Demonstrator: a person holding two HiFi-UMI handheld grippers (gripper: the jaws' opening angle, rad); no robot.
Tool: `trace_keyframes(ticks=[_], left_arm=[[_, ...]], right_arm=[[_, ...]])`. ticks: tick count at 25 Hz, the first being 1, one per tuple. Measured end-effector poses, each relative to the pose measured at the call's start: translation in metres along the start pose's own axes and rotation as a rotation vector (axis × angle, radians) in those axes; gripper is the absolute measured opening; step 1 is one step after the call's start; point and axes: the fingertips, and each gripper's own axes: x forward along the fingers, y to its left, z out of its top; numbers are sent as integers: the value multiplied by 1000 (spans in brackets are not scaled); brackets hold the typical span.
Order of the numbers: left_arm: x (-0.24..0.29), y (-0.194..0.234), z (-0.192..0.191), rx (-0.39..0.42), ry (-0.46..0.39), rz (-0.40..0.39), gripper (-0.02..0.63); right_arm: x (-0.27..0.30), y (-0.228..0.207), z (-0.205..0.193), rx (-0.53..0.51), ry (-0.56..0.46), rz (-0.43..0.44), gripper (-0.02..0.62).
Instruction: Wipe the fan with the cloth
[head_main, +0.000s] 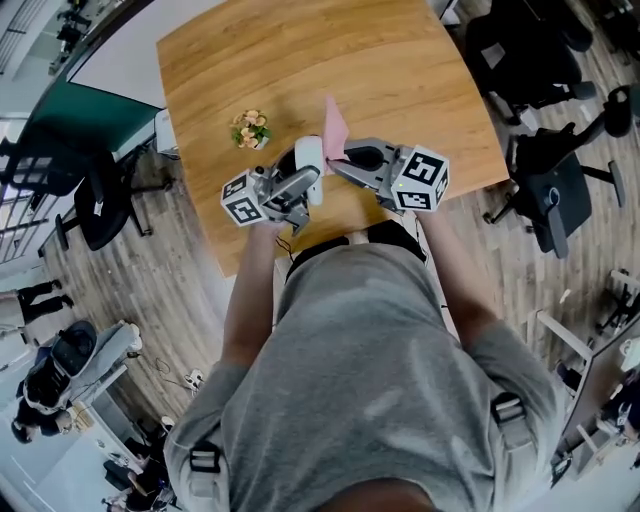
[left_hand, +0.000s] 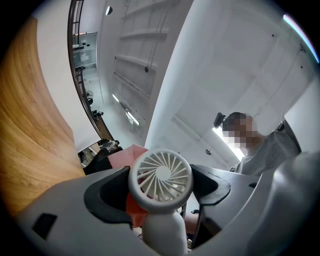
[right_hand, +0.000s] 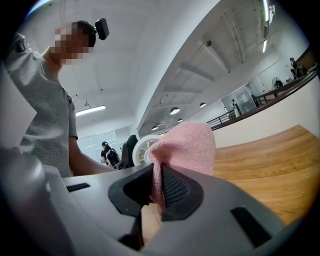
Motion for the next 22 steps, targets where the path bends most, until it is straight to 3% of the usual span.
trace_keyframes(ticks=[10, 16, 22], left_arm=[[-24, 10, -5, -57, 17, -4, 371], [-30, 4, -10, -85, 48, -45, 371], [-35, -1, -8, -97, 47, -73, 371]], right_arm=[[11, 27, 9, 20, -70, 39, 34], [17, 17, 19, 2, -109, -35, 34], [22, 1, 1, -4, -68, -139, 34]])
